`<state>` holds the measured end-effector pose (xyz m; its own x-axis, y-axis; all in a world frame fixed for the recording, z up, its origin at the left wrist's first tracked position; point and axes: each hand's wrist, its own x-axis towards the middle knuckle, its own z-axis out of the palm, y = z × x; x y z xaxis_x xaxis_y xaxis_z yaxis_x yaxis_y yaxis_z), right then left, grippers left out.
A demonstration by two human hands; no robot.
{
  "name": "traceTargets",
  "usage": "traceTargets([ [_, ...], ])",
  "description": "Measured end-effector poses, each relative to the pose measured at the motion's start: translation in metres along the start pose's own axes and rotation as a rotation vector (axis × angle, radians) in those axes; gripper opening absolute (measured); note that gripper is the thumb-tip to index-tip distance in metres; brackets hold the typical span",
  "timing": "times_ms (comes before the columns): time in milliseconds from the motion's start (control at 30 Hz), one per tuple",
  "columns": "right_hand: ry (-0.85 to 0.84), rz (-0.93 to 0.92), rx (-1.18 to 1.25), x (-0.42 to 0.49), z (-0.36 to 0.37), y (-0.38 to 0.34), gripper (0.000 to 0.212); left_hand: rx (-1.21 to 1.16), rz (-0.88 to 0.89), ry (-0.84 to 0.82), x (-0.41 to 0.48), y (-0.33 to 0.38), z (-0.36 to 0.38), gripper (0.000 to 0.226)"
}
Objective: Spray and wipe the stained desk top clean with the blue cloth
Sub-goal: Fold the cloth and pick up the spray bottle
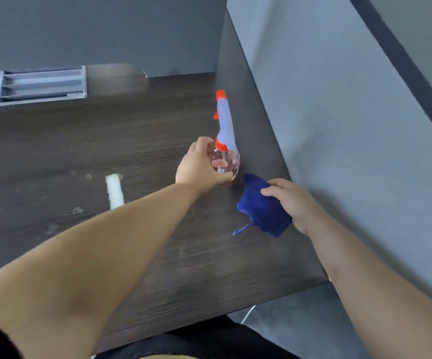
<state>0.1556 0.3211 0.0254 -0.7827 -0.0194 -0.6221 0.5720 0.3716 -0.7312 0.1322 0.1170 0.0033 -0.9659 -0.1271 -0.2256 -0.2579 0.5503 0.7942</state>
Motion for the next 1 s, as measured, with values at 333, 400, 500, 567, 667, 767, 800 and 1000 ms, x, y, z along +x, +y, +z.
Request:
traceTargets([
  [333, -0.209, -0.349, -0.231, 0.13, 0.083, -0.127, 0.019, -0.029, -0.162, 0.189, 0.034, -0.057, -0.116, 0.063],
  [400, -0.131, -0.476, -0.502, 0.159, 0.089, -0.15, 0.028, -0.044, -0.154, 0.196, 0.042, -0.058, -0.124, 0.062],
  [500, 0.143, -0.55, -0.87, 0.187, 0.095, -0.164, 0.037, -0.056, -0.147, 0.188, 0.055, -0.063, -0.129, 0.063],
  [567, 0.281, -0.596, -0.976, 0.189, 0.102, -0.159, 0.036, -0.07, -0.15, 0.181, 0.063, -0.064, -0.128, 0.064],
  [667, 0.148, -0.573, -1.117, 0.183, 0.125, -0.132, 0.046, -0.09, -0.165, 0.18, 0.075, -0.065, -0.126, 0.063],
  [767, 0.065, -0.492, -1.279, 0.189, 0.136, -0.115, 0.059, -0.12, -0.165, 0.195, 0.087, -0.063, -0.123, 0.063],
  [800, 0.063, -0.499, -1.303, 0.194, 0.134, -0.117, 0.06, -0.12, -0.165, 0.2, 0.09, -0.061, -0.123, 0.063],
  [1000, 0.045, -0.592, -1.372, 0.232, 0.105, -0.157, 0.049, -0.168, -0.171, 0.234, 0.116, -0.049, -0.119, 0.068],
])
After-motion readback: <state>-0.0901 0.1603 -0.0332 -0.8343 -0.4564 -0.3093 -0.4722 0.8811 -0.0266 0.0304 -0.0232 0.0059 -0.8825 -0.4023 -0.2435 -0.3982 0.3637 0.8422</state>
